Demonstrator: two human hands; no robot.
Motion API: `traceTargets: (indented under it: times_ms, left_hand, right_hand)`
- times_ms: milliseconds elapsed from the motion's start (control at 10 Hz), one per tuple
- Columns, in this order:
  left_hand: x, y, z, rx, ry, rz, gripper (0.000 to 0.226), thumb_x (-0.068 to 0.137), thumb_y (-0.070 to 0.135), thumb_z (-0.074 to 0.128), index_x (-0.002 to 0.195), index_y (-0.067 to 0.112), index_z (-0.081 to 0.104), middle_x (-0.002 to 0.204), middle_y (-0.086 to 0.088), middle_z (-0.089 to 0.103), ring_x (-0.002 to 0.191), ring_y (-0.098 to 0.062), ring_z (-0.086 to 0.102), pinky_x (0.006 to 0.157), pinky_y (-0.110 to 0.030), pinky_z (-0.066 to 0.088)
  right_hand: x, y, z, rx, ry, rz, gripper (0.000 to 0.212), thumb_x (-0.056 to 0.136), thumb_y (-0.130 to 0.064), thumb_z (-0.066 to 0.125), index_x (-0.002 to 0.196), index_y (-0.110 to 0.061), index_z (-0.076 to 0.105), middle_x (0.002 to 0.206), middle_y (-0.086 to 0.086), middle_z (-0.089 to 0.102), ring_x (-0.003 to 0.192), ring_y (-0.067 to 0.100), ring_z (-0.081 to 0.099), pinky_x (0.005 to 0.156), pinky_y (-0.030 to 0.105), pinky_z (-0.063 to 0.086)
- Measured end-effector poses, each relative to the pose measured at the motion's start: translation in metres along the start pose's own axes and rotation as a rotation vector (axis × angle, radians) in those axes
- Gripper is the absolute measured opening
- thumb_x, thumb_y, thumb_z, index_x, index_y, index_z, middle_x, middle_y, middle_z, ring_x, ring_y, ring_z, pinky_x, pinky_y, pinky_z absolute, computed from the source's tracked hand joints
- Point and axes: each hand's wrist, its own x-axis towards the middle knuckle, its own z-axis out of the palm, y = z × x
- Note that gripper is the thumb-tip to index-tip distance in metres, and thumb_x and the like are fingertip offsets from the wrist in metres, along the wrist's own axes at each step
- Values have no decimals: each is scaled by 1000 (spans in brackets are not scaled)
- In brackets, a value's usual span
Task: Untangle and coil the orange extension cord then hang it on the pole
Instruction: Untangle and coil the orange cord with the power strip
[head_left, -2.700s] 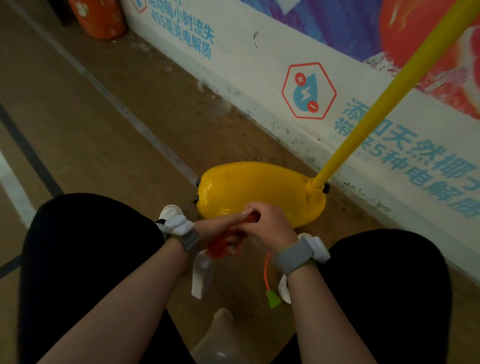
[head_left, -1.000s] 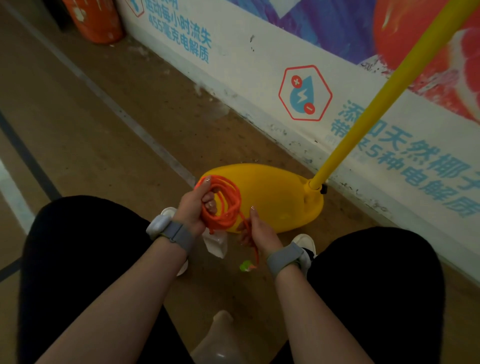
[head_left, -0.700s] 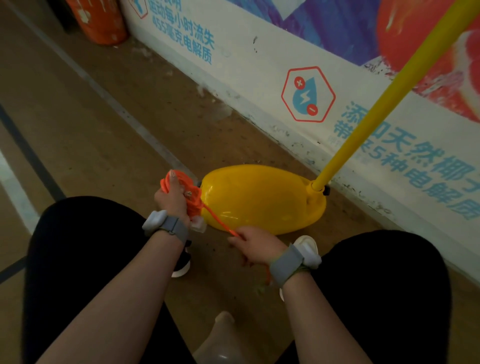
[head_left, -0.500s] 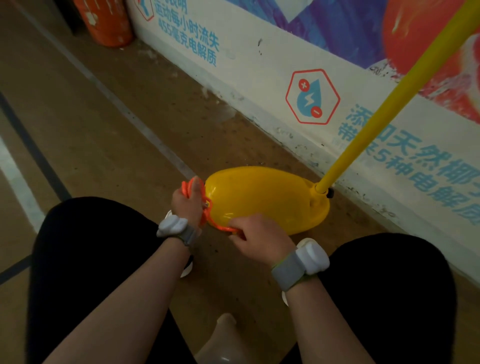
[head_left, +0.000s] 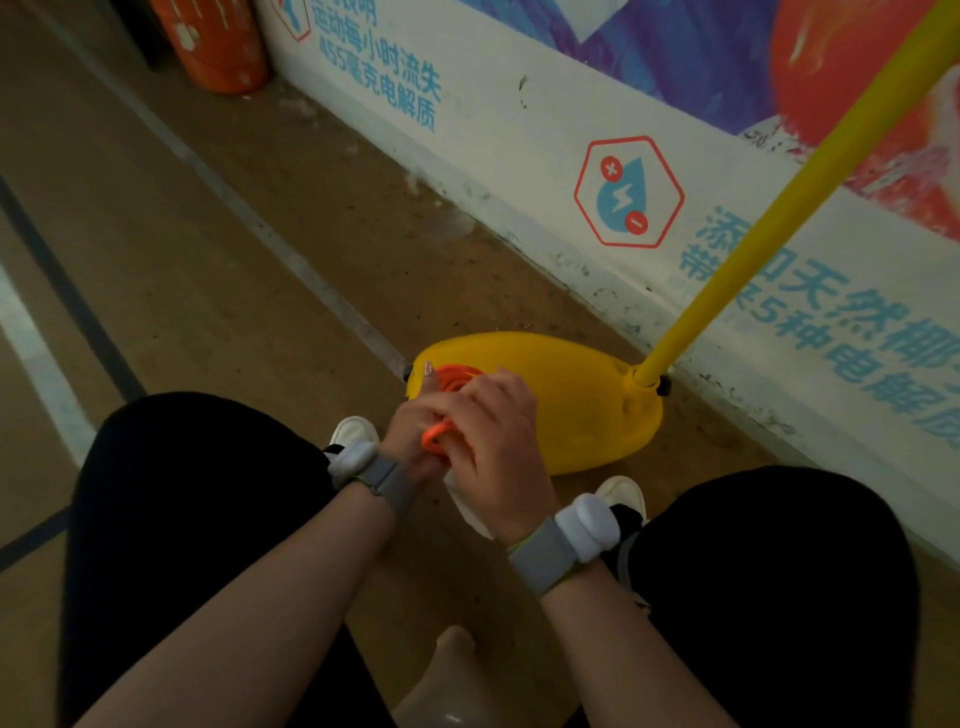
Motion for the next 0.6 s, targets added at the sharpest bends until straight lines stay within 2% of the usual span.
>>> traceTargets:
  times_ms: [100,200,300,400,500,600]
  left_hand:
    - [6,-3,2,-213,-93,-54,39,101,37,38,74,13,53,55,0,49,47,-8,49,44,-20,44]
    - [11,-11,4,-314,-154,-120,43,98,47,36,80,9,48,45,8,33,36,-2,34,37,-15,34]
    - [12,-13,5,-321,-192,-154,43,98,46,38,89,6,50,44,9,35,36,-3,35,37,-16,35]
    - [13,-15,4,-331,-154,-167,43,97,46,40,92,5,52,44,8,37,36,-3,38,38,-17,37]
    - [14,-14,3,-364,-101,-169,41,98,44,42,87,6,52,42,7,38,35,-4,38,38,-16,38]
    - [17,-16,1,-372,-55,-178,39,96,44,46,79,9,51,43,6,38,35,-6,39,38,-17,38]
  right_hand:
    - [6,6,-8,56,212,255,22,86,-37,55,95,-20,65,94,-1,56,96,19,48,89,36,36]
    - [14,23,-17,275,390,525,47,85,-63,43,93,-19,59,99,-3,57,101,20,52,91,47,41]
    - [14,37,-16,340,411,627,70,81,-79,24,91,-18,56,102,7,62,99,29,55,88,54,42]
    - [12,39,-15,297,411,634,79,80,-81,19,91,-13,57,103,7,62,98,30,55,85,56,43]
    - [14,38,-13,232,358,613,84,78,-84,19,97,-12,59,99,9,60,92,34,56,79,57,45]
    - [15,37,-13,259,365,664,84,75,-85,25,103,-12,55,92,12,60,83,30,59,71,49,50]
